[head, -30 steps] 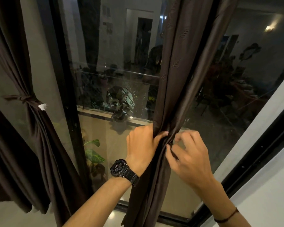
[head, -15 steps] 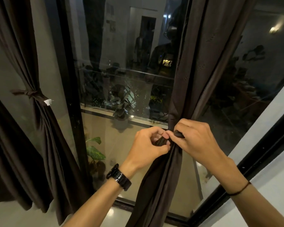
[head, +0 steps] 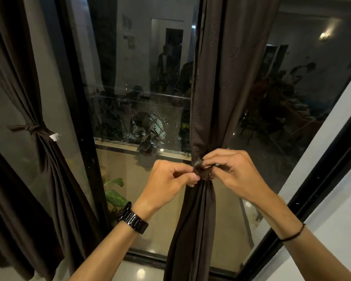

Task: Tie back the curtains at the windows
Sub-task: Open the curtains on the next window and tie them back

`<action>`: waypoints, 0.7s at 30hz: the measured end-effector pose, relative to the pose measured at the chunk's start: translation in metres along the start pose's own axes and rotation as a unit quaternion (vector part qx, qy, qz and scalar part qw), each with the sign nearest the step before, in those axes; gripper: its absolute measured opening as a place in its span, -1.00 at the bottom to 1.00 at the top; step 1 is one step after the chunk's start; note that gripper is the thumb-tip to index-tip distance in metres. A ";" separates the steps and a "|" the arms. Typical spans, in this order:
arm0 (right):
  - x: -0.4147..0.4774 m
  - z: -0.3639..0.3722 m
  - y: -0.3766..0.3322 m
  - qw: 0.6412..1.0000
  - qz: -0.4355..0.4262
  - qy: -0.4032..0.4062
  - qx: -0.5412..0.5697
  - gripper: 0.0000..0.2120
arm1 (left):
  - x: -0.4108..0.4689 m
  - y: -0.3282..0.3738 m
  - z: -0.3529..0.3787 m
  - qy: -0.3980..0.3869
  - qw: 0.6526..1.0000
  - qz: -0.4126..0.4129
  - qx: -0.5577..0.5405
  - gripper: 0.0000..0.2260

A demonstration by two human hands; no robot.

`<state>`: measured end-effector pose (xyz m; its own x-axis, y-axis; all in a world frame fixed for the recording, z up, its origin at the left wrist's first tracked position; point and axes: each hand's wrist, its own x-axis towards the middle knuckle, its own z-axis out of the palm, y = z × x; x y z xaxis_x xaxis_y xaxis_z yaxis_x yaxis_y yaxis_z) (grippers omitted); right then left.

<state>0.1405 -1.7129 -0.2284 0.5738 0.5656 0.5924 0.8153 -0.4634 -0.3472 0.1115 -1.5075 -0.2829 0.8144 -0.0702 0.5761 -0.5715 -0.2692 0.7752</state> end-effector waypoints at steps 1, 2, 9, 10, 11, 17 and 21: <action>-0.001 0.001 -0.002 1.000 0.006 0.011 0.013 -0.70 | 0.001 0.001 0.002 0.007 0.998 0.038 0.044 -0.98; -0.002 0.003 -0.004 0.999 0.009 0.020 0.032 -0.69 | 0.002 0.002 0.004 0.011 0.994 0.070 0.082 -0.94; -0.015 0.014 -0.005 0.987 0.064 0.048 0.139 -0.56 | 0.002 0.008 0.009 0.016 0.994 0.049 0.096 -0.93; -0.017 0.016 -0.004 0.988 0.054 0.037 0.143 -0.55 | 0.001 0.008 0.008 0.012 0.997 0.024 0.077 -0.93; -0.019 0.018 -0.002 0.990 0.037 0.028 0.132 -0.55 | 0.001 0.008 0.008 0.009 0.998 0.005 0.064 -0.93; -0.018 0.025 0.009 0.973 0.035 0.105 0.203 -0.76 | 0.003 0.010 0.009 -0.042 0.997 -0.046 0.055 -0.86; -0.018 0.021 0.014 0.941 0.049 0.064 0.329 -0.86 | 0.005 0.009 -0.001 -0.135 0.988 -0.076 0.014 -0.89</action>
<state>0.1435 -1.7152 -0.2592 0.6695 0.4363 0.6012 0.6542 0.0370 -0.7554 0.1103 -1.5090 -0.2731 0.8896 -0.2807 0.3604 -0.4410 -0.3217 0.8379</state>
